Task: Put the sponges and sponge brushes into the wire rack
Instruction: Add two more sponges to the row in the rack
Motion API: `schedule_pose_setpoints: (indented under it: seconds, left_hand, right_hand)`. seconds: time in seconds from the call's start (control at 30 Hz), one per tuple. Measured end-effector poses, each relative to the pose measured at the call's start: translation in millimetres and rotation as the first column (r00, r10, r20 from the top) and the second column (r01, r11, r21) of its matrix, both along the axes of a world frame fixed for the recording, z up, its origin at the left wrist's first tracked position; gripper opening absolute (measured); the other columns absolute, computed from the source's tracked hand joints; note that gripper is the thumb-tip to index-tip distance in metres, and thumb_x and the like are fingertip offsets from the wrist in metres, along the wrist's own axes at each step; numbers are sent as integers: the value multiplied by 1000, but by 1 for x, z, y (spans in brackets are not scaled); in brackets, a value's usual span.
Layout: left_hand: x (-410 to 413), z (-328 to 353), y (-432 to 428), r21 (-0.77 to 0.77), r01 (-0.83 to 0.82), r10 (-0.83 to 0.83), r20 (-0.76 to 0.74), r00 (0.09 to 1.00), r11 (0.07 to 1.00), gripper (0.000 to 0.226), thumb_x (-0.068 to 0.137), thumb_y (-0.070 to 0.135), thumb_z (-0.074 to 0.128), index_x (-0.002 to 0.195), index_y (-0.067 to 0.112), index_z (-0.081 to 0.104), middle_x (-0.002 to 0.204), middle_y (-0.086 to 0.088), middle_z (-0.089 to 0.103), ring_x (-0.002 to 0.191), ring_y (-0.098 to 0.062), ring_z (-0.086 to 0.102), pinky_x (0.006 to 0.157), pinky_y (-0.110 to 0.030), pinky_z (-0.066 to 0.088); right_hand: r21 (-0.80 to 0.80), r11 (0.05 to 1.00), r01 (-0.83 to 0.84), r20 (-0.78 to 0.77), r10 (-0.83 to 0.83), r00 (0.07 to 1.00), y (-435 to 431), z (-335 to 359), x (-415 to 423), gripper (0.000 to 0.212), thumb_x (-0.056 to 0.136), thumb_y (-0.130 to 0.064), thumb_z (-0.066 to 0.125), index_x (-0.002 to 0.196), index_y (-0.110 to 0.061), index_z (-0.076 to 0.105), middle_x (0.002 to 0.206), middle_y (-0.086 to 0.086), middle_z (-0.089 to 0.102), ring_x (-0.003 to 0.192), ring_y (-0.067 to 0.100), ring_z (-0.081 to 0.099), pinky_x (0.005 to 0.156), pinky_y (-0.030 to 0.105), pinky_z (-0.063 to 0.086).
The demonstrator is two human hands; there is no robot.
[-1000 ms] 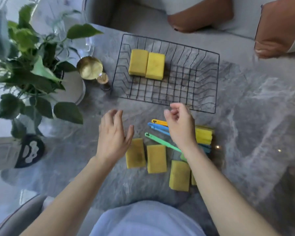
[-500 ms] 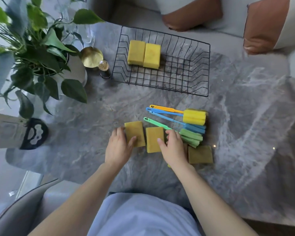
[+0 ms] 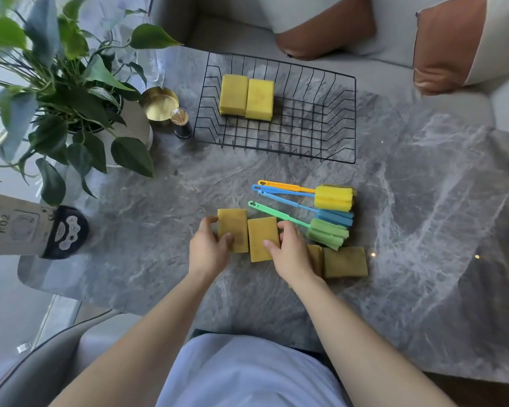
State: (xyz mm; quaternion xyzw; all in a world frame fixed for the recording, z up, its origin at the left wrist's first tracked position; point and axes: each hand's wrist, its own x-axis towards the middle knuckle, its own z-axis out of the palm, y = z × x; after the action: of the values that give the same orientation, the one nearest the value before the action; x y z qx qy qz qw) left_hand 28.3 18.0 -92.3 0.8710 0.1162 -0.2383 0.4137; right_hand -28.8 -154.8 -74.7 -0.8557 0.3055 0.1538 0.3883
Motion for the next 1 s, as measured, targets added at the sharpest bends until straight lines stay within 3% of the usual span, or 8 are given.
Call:
schedule_pose_setpoints:
  seconds: [0.07,0.2,0.33,0.43,0.57,0.87,1.0]
  left_hand:
    - [1,4,2,-27,-33,33,-5,999,999,43,91,23,70,131,22,56,78,10,63,72,-1,60,56,-19,40]
    - [5,12,6,-97,-58,59,4,998,994,43,91,25,71,131,24,56,80,3,68,74,-11,65,62,-28,46]
    - [14,24,6,-183,-76,87,50,995,980,41,91,25,73,129,27,57,80,-2,67,77,-18,66,69,-40,55]
    - [24,33,0,-249,-77,98,75,992,965,41,90,23,74,128,29,59,79,-2,66,77,-18,67,75,-43,58]
    - [43,44,-15,-316,-70,110,110,988,946,41,89,24,75,127,31,60,73,7,65,63,0,63,64,-28,50]
    - [109,72,-69,-394,-23,100,176,979,919,39,89,23,75,126,27,61,82,-3,74,78,-16,73,75,-35,56]
    - [143,78,-97,-388,-9,96,203,974,921,40,89,22,75,126,24,61,78,1,69,72,-11,68,69,-30,52]
  right_hand:
    - [15,1000,15,8,-15,1000,-2,-1,-1,46,91,-24,70,131,-15,48,121,8,57,110,25,56,96,42,48]
    - [66,995,71,21,-72,997,-10,0,-3,42,90,-23,71,126,-19,50,101,2,58,89,19,57,74,29,45]
    - [150,972,181,91,-196,976,-22,11,-2,35,89,-24,72,116,-28,49,91,-2,59,78,12,57,63,22,42]
    - [197,957,214,181,-250,951,-31,27,5,35,89,-23,73,114,-29,49,89,-4,59,79,12,58,66,24,48]
    - [252,937,241,276,-308,910,-47,49,23,37,88,-21,73,119,-24,53,97,3,62,87,19,62,78,34,55]
    - [258,923,284,438,-374,818,-102,83,81,37,88,-13,73,119,-20,54,94,-3,64,81,6,60,77,24,52]
    - [248,922,297,468,-383,797,-129,91,101,39,88,-14,73,122,-18,54,97,1,64,83,8,60,78,23,52]
